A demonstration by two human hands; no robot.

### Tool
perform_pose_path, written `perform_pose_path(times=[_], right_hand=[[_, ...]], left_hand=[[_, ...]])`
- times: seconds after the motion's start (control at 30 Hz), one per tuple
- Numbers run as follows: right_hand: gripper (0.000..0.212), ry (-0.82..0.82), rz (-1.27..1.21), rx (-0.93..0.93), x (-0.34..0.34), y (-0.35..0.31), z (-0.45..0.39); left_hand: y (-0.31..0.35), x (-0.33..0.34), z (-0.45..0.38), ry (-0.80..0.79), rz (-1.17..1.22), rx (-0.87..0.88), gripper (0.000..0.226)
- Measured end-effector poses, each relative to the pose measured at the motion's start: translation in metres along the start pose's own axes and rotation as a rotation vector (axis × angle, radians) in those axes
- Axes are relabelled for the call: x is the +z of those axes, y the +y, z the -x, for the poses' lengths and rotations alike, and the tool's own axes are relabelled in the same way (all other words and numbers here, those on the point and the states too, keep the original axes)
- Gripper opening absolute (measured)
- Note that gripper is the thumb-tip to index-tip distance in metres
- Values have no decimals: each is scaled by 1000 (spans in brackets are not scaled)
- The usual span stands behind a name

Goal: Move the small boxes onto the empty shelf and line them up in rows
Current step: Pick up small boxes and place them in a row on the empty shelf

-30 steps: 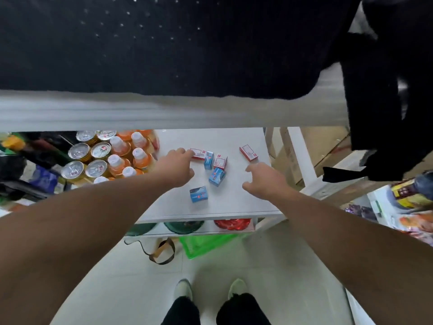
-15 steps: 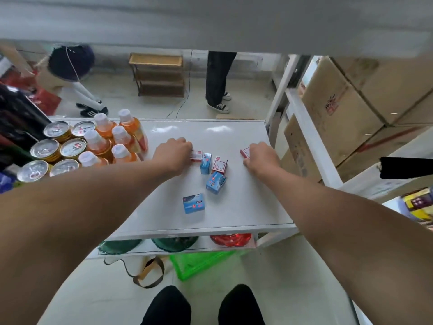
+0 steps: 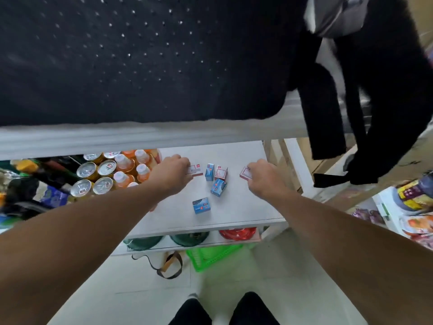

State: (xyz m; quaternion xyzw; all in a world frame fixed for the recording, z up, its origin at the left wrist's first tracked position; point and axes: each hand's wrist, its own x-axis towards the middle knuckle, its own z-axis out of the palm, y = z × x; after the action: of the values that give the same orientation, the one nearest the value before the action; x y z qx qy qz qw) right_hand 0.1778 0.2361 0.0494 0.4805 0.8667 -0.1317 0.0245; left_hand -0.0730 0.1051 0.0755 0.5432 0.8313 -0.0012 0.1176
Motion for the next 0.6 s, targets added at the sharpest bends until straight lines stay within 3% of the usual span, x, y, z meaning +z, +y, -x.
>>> perform_pose_path(times=[0.27,0.6], right_hand=[[39,-53,-10,-96,-41,-6,54],[41,7,-50,-62,-46,-1,124]], left_hand=[[29,-24,60,2,-37,-15,42],[51,-22,88,-47,-9,118,41]])
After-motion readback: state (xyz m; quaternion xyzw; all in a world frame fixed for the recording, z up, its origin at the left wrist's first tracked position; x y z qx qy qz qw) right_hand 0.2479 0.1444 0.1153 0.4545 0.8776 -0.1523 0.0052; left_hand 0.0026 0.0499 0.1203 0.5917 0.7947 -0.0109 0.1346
